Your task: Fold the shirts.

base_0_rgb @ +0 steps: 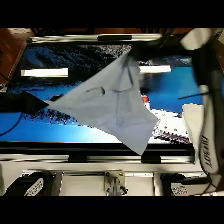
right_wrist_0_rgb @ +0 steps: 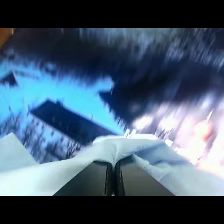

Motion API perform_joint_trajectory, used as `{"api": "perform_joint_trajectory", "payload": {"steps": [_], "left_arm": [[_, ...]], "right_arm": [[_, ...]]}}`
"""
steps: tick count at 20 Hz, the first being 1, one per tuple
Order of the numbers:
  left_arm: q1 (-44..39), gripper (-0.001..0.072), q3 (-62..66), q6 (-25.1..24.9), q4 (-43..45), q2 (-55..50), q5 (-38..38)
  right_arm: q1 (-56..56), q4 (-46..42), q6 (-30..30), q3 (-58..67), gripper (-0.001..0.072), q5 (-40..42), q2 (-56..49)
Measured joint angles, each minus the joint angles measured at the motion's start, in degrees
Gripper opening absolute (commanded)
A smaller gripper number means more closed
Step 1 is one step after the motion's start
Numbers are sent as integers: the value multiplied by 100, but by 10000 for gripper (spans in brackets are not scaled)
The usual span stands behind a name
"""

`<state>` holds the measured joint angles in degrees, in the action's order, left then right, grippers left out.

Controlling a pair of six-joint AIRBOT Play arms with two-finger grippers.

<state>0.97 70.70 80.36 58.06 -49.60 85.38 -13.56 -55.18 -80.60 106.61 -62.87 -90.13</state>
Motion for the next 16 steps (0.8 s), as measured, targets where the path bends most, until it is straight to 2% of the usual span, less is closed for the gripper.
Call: {"api": "perform_joint_trajectory", "payload": {"steps": [2, 3, 4, 5, 8, 10, 14, 16], "left_arm": [[-2, 31, -693, -4, -323, 2, -291], [-4, 31, -957, -13, -487, 2, -437], [-2, 31, -1193, -52, -640, 2, -597], [-2, 31, -1351, -109, -743, 2, -713], [-2, 31, -1552, -531, -953, 4, -953], [4, 31, -1521, -769, -988, 4, -1032], [4, 31, -1388, -990, -802, 7, -1113], [4, 31, -1357, -1034, -678, 7, -1123]], "right_arm": [[-267, 52, -195, 0, 73, -46, -723], [-389, 90, -310, 0, 167, -76, -1023], [-494, 162, -402, 0, 440, -74, -1257], [-575, 214, -442, 2, 606, -92, -1416], [-529, 264, -549, 11, 610, -365, -1523], [-256, 79, -575, 11, 610, -852, -1239], [739, -1305, -623, -15, 610, -2588, -243], [1316, -1939, -686, -321, 610, -3060, 273]]}}
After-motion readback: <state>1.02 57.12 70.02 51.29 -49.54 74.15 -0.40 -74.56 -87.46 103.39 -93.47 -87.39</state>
